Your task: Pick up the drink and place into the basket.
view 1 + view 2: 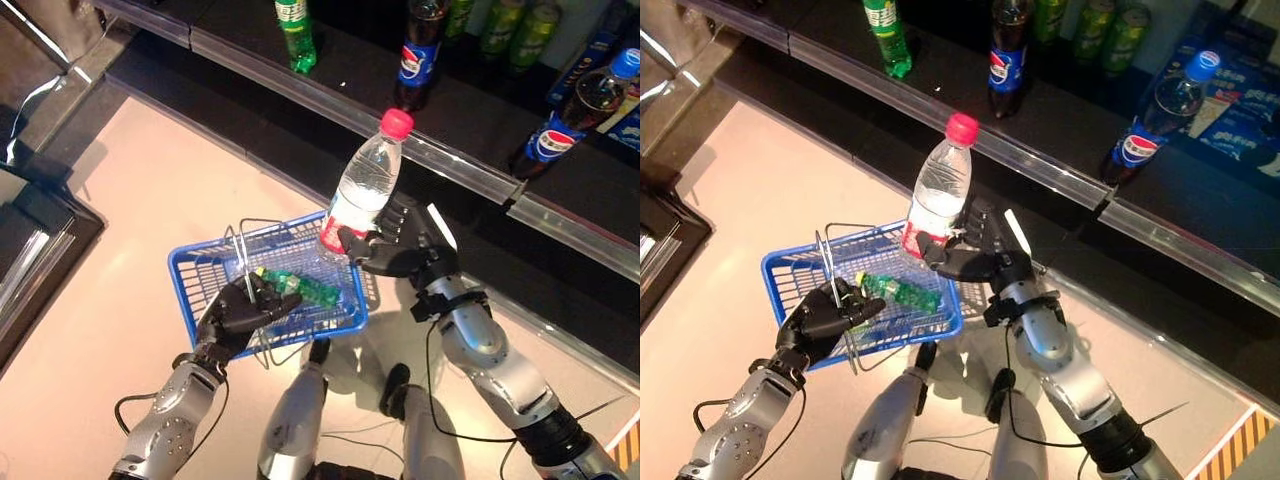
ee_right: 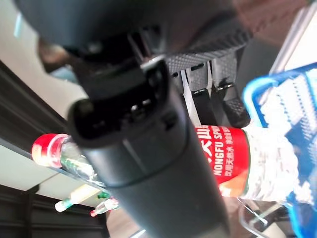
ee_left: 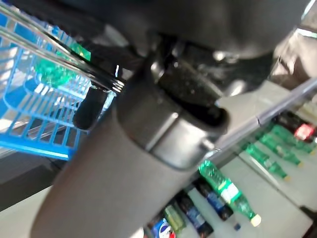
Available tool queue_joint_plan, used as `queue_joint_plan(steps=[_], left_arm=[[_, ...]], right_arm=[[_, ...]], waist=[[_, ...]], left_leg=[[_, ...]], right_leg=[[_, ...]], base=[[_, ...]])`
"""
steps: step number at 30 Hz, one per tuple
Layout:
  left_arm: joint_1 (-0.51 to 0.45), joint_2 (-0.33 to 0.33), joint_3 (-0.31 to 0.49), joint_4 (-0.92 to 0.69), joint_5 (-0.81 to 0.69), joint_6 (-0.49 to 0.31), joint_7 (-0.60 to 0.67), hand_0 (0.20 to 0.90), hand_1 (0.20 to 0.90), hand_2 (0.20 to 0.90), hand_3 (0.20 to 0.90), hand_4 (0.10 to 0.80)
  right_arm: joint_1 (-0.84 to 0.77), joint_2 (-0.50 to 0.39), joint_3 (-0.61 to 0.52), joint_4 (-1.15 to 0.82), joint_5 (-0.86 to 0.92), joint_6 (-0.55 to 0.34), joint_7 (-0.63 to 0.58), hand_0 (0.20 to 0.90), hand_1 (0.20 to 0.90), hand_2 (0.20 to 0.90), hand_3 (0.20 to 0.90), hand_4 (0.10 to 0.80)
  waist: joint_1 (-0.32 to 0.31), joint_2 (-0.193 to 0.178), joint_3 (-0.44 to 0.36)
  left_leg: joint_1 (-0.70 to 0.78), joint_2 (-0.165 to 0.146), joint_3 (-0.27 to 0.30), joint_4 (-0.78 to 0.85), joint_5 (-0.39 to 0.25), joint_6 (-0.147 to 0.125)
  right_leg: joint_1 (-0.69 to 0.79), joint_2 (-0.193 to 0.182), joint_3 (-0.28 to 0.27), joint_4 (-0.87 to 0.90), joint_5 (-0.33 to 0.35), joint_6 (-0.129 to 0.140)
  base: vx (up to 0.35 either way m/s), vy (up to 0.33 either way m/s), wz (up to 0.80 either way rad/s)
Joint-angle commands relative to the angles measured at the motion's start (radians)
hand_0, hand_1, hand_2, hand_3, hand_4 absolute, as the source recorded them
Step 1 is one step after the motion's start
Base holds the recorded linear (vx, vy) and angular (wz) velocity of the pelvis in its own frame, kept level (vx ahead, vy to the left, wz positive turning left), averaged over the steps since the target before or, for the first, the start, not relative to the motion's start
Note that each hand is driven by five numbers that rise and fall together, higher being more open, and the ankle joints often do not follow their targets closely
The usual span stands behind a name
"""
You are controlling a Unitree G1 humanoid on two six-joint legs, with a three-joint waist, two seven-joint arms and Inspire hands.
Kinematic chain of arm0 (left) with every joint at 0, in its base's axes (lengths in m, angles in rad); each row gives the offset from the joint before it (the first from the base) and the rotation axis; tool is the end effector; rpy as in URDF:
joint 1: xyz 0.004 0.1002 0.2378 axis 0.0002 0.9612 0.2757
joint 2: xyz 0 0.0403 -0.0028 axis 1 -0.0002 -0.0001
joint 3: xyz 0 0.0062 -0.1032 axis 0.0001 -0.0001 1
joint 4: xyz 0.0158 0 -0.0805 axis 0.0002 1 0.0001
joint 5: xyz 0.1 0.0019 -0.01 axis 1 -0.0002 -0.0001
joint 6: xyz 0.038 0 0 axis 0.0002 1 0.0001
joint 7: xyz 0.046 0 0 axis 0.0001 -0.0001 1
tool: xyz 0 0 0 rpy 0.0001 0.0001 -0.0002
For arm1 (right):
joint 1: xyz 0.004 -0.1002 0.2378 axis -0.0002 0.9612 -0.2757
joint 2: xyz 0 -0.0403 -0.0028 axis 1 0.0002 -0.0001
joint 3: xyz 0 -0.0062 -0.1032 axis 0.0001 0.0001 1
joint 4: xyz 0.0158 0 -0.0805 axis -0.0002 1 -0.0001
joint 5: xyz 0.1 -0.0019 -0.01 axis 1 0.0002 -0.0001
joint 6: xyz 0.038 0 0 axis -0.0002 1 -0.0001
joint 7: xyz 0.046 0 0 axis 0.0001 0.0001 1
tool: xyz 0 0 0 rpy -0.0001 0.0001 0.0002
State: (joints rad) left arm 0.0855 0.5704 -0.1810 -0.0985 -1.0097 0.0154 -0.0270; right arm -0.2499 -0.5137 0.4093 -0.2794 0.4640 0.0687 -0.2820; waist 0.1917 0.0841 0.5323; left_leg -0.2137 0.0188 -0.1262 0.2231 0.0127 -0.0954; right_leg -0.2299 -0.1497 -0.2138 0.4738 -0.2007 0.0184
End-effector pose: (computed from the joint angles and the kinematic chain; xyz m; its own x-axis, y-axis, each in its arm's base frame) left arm 0.1839 0.2159 0.0560 0.9727 -0.2114 -0.0962 0.1470 0.8811 -0.4496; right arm 0.2210 -0.1360 0.1213 0.9378 0.2713 0.2167 -0.2633 0.9625 -0.0653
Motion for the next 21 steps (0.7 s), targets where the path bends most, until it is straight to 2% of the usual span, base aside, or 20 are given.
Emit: queue_joint_plan(steps=[1,11,17,21], left_arm=[[-0.164,0.035,0.100,-0.396,-0.021,-0.206,-0.219,0.300,0.300,0.300,0.200,0.100],[-0.187,0.077,0.118,-0.424,0.002,-0.211,-0.316,0.300,0.300,0.300,0.200,0.100],[-0.206,0.099,0.137,-0.443,-0.006,-0.216,-0.397,0.300,0.300,0.300,0.200,0.100],[-0.219,0.109,0.135,-0.456,-0.029,-0.188,-0.449,0.300,0.300,0.300,0.200,0.100]], right_arm=[[-0.174,0.059,0.030,-0.091,-0.009,-0.122,-0.005,0.300,0.300,0.300,0.200,0.100],[-0.186,0.081,0.072,-0.007,-0.068,-0.088,-0.054,0.300,0.300,0.300,0.200,0.100],[-0.164,0.125,0.121,0.156,-0.085,-0.082,-0.103,0.300,0.300,0.300,0.200,0.100],[-0.156,0.148,0.148,0.231,-0.121,-0.077,-0.113,0.300,0.300,0.300,0.200,0.100]], waist=[[-0.018,-0.022,-0.156],[0.014,-0.019,-0.165],[0.051,-0.019,-0.180],[0.064,-0.018,-0.177]], left_leg=[[-0.003,-0.037,0.014,0.054,0.016,0.069],[-0.008,-0.049,-0.012,0.054,0.017,0.067],[-0.011,-0.059,-0.033,0.051,0.014,0.065],[-0.019,-0.063,-0.045,0.057,0.015,0.064]], right_leg=[[0.130,-0.001,0.016,-0.148,0.096,-0.005],[0.141,-0.014,-0.008,-0.158,0.096,-0.002],[0.160,-0.027,-0.037,-0.177,0.098,0.003],[0.160,-0.030,-0.045,-0.175,0.099,0.005]], base=[[0.016,0.016,0.10],[0.017,0.010,0.07],[0.018,-0.003,0.12],[-0.006,-0.012,0.10]])
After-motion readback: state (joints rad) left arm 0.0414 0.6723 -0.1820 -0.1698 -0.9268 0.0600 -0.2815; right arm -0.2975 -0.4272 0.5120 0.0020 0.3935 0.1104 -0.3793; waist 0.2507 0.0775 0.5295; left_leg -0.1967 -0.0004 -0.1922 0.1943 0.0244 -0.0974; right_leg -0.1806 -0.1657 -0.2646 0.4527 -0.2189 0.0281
